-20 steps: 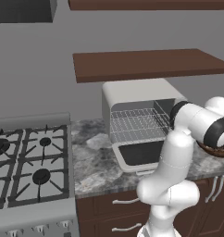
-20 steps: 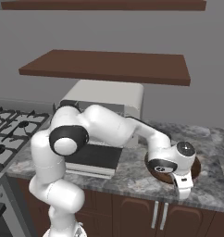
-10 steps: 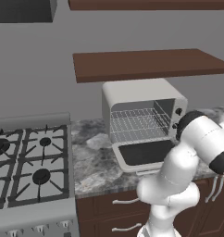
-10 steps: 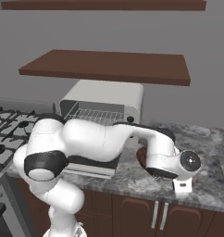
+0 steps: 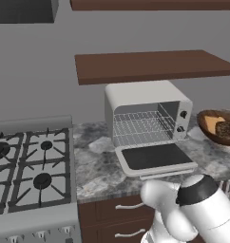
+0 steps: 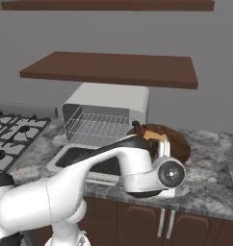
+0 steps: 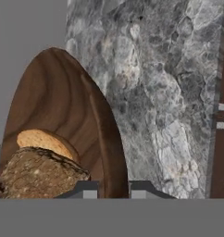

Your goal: Pick up the heated bread from the toaster oven and place it in the bowl. Then move the bread bowl to the dining counter.

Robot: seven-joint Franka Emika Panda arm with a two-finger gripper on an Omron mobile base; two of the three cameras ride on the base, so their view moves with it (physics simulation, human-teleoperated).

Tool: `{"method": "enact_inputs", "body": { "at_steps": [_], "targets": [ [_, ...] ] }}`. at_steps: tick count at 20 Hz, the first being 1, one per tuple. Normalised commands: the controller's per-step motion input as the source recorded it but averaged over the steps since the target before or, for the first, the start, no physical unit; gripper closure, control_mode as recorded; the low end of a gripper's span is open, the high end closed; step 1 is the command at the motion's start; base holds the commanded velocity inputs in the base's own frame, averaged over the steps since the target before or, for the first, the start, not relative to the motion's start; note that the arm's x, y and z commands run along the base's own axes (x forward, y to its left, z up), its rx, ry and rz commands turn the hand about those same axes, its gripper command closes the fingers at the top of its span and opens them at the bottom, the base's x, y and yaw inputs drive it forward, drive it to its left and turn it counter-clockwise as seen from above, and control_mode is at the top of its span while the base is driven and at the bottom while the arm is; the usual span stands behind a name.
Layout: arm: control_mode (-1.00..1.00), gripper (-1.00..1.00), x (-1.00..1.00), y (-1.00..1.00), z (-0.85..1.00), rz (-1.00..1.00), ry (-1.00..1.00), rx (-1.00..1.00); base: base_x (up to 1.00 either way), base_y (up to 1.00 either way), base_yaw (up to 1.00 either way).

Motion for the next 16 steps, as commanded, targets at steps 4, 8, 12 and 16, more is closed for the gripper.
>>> {"method": "enact_inputs", "body": {
  "at_steps": [4,8,12,16],
  "targets": [
    [-1.0,1.0,-0.22,0.97,0.87,-0.1,-0.31,0.0,0.0,0.0,0.0],
    [-1.0,1.0,-0.58,0.7,0.94,-0.06,-0.19,0.03,0.0,0.0,0.0],
    [-1.0,1.0,-0.16,0.96,0.45,0.01,0.0,0.05,0.0,0.0,0.0],
    [-1.0,1.0,-0.17,0.93,0.03,0.11,0.0,0.06,0.0,0.0,0.0]
  ]
}}
